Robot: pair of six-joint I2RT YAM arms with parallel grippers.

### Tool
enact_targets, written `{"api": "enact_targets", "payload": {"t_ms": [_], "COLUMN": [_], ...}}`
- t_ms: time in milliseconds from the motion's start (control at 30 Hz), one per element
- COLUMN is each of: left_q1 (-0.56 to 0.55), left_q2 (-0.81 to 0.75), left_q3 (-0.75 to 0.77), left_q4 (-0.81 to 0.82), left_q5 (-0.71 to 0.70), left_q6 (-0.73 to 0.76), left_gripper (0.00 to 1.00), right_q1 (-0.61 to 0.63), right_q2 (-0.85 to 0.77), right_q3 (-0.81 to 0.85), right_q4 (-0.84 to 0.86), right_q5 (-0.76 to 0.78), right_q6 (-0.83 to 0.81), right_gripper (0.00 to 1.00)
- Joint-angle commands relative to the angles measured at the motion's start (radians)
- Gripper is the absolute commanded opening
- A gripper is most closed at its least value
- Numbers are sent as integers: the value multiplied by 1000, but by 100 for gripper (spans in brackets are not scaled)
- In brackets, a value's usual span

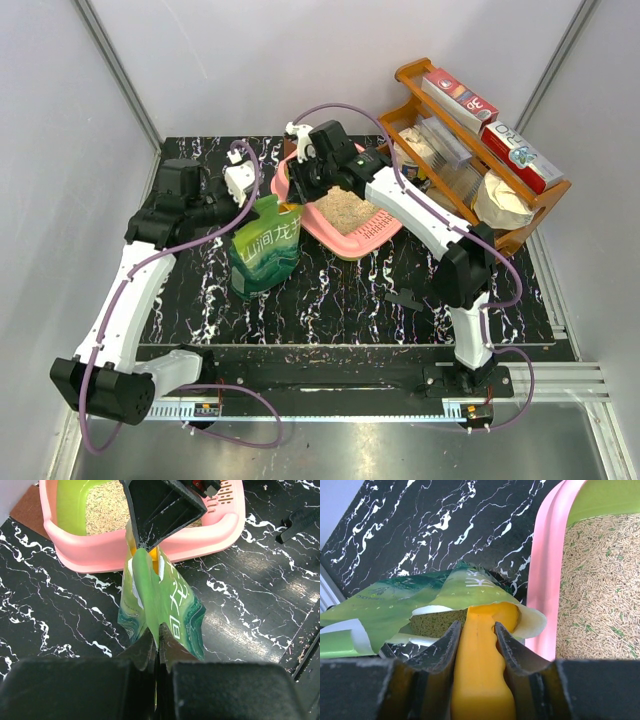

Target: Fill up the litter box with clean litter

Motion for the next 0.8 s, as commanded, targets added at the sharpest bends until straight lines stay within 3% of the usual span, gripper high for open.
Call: {"api": "enact_targets", "payload": {"t_ms": [0,333,433,767], "left_q1": [-7,-7,-7,-9], "left_q2": [-21,14,28,-10], "left_q3": [65,71,83,73], "left_q4": [83,60,50,27], "left_q5": [13,-46,-71,-102], "left_q6": [33,68,79,183], "left_gripper": [0,0,0,0], "right_q1": [2,39,47,45], "right_q2": [24,1,-9,-55], "right_q3": [-65,-232,-228,-115], "right_q4": [57,127,123,112], "right_q5": [56,-84,-174,-178], "right_q6": [-9,77,74,-2], "right_gripper": [0,0,0,0]}}
